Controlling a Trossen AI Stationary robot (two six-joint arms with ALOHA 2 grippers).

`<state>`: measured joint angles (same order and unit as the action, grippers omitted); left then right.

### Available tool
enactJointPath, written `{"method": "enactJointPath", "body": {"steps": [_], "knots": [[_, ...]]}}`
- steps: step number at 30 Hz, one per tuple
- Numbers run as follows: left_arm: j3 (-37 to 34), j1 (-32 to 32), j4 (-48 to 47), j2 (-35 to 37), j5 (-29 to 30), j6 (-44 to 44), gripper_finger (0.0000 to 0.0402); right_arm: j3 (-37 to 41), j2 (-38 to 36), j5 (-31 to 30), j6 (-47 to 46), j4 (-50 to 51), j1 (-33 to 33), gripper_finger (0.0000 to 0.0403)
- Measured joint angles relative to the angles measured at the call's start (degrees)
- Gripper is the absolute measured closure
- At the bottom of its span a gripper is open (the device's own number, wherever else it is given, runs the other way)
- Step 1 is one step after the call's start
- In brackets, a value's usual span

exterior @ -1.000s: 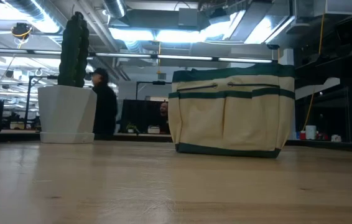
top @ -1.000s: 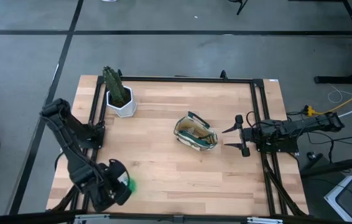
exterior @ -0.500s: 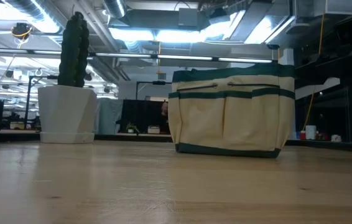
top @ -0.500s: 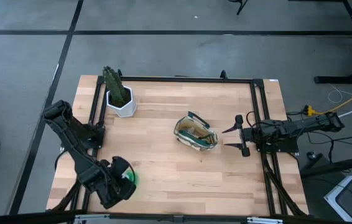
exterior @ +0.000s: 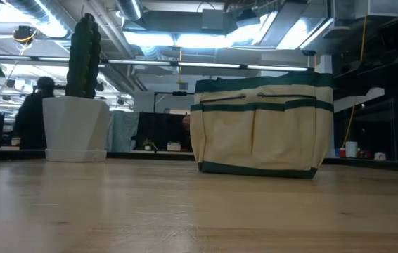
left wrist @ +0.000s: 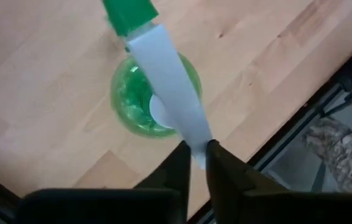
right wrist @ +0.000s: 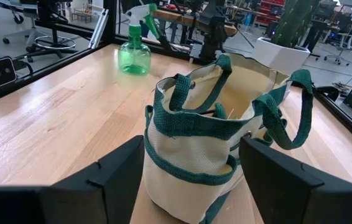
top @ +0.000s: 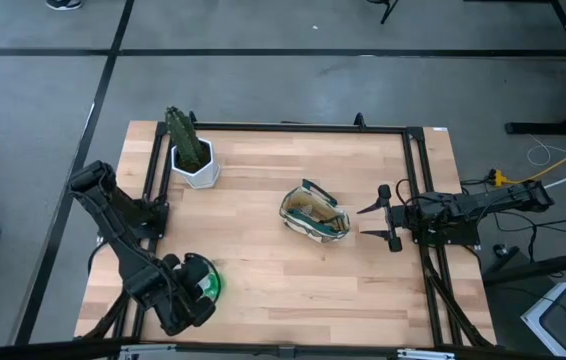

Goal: Pick & Place Garden tools in Gardening bag
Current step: Put the green spray bottle into the gardening bag

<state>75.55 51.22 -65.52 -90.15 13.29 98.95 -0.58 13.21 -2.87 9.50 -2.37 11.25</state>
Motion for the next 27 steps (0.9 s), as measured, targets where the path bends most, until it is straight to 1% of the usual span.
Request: {"method": "enactJointPath", "body": {"steps": [3, 5, 14, 17, 23, 27], "knots": [[-0.22, 0.0, -0.87, -0.15, -0.83, -0.78, 0.0392, 0.0, 0.01, 0.0, 0.0, 0.0, 0.02, 0.0138], [-0.51, 0.0, -1.88, -0.43, -1.09, -1.0, 0.0399, 0.0, 0.01, 0.0, 0.0, 0.0, 0.02, 0.0138], [-0.26, 0.0, -5.18, -0.15, -1.44, -0.76, 0.0399, 0.0, 0.01, 0.0, 0.0, 0.0, 0.02, 0.0138], [-0.26, 0.0, -5.09, -0.15, -0.03, -1.24, 0.0399, 0.0, 0.01, 0.0, 0.0, 0.0, 0.01, 0.0138], [-0.26, -0.02, -4.05, -0.13, 4.06, -7.3, 0.0399, 0.0, -0.01, 0.0, 0.0, 0.0, 0.02, 0.0138], [-0.24, -0.02, -0.47, -0.13, 7.41, -14.93, 0.0399, 0.0, 0.01, 0.0, 0.0, 0.0, 0.02, 0.0138]]}}
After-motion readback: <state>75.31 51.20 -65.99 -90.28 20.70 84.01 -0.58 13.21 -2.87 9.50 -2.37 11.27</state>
